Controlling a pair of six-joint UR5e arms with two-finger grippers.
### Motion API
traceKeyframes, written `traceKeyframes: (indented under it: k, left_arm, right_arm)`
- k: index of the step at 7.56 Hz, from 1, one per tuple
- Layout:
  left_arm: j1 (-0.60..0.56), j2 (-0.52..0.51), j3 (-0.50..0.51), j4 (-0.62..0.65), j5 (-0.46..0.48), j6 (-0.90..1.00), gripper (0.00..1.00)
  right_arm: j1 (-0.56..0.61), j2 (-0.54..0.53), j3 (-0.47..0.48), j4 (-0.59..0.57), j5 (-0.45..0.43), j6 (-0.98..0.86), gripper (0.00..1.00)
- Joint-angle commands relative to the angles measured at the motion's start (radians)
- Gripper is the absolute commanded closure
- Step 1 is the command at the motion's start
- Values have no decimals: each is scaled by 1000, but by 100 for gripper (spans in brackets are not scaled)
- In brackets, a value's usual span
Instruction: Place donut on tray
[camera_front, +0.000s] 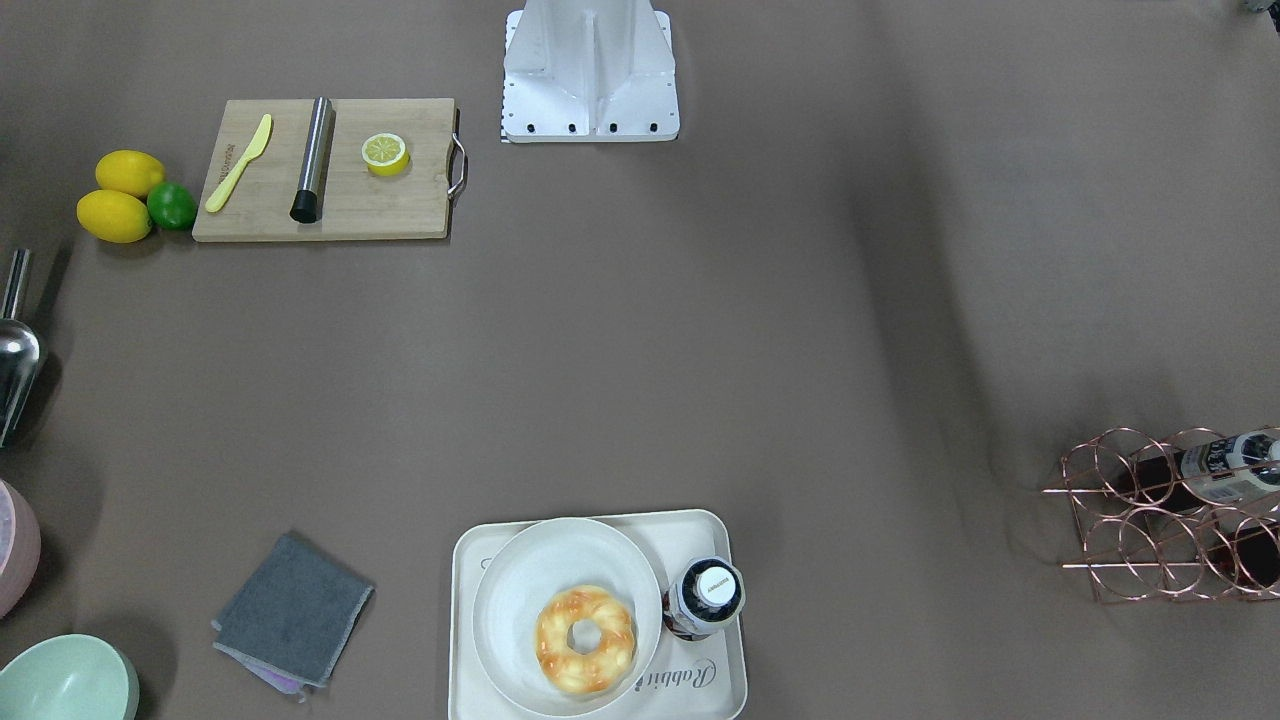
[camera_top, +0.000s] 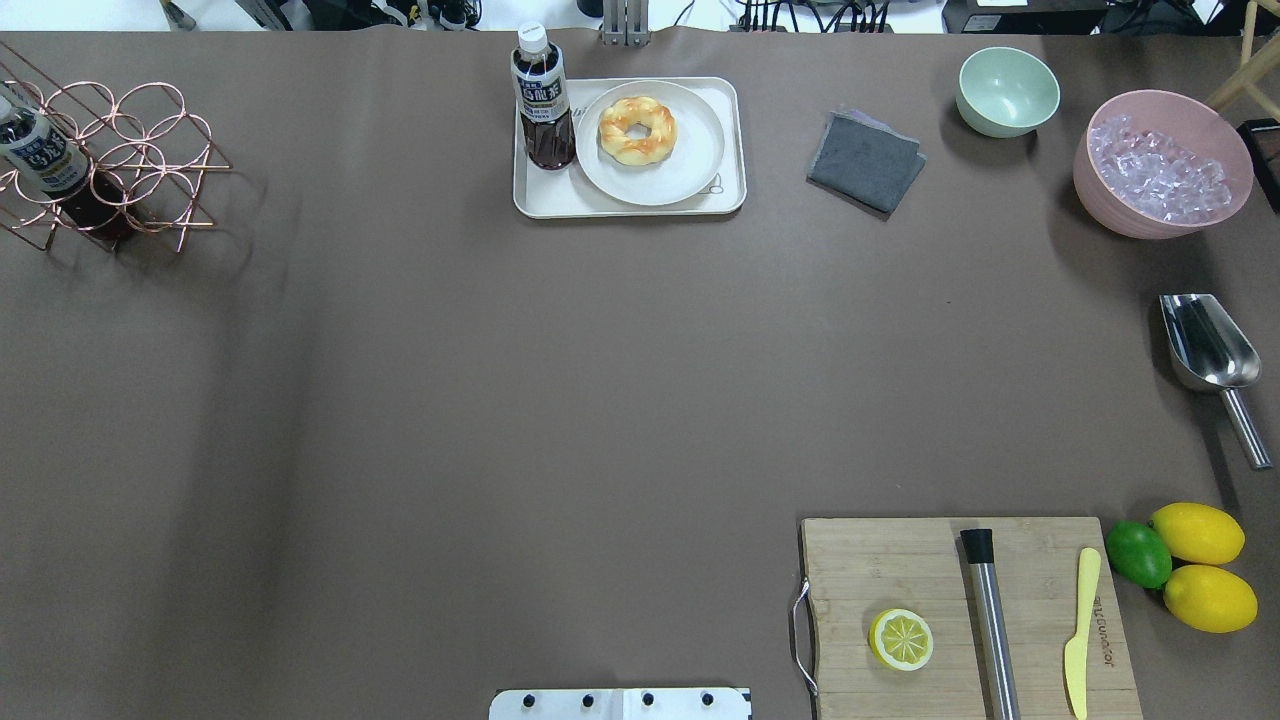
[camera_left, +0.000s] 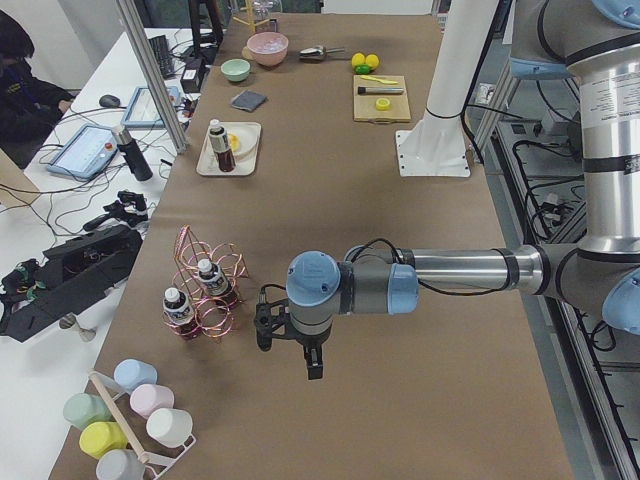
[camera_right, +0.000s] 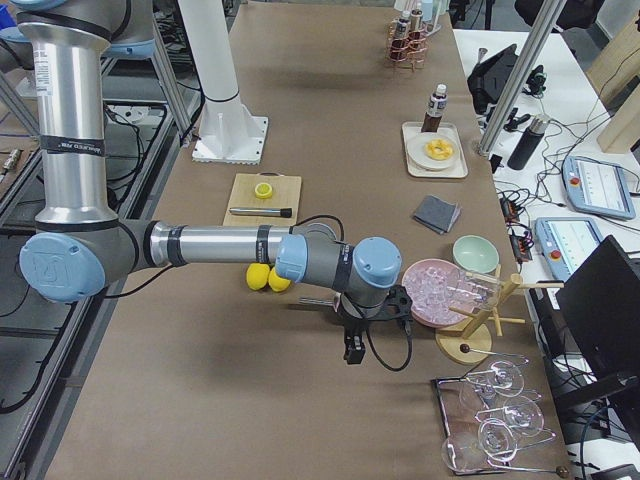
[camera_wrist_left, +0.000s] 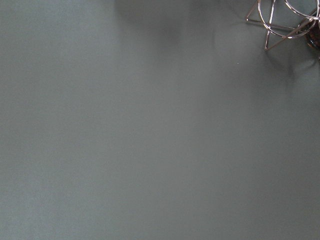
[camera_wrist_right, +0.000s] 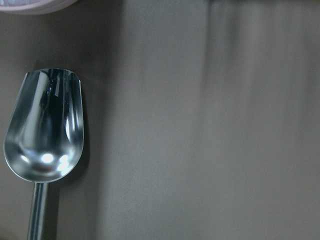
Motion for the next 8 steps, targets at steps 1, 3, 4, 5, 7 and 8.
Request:
traceKeyframes:
  k: [1, 3, 4, 5, 7, 8]
  left_arm:
    - [0, -2, -1, -3, 1, 0, 2]
    - [0, -5, -1, -3, 2, 0, 2]
    - [-2, -2, -6, -3, 1, 0, 2]
    - [-11, 2, -15, -3, 2, 0, 2]
    - [-14, 5, -17, -3, 1, 0, 2]
    - [-14, 7, -18, -3, 1, 0, 2]
  right_arm:
    - [1, 1, 3, 1, 26, 2, 0]
    - [1, 6, -3, 3, 64, 2, 0]
    - [1, 9, -3, 3, 67, 4, 0]
    - [1, 9, -5, 1, 67, 4, 0]
    - [1, 6, -2, 3, 70, 4, 0]
    - [1, 4, 1, 1, 73, 4, 0]
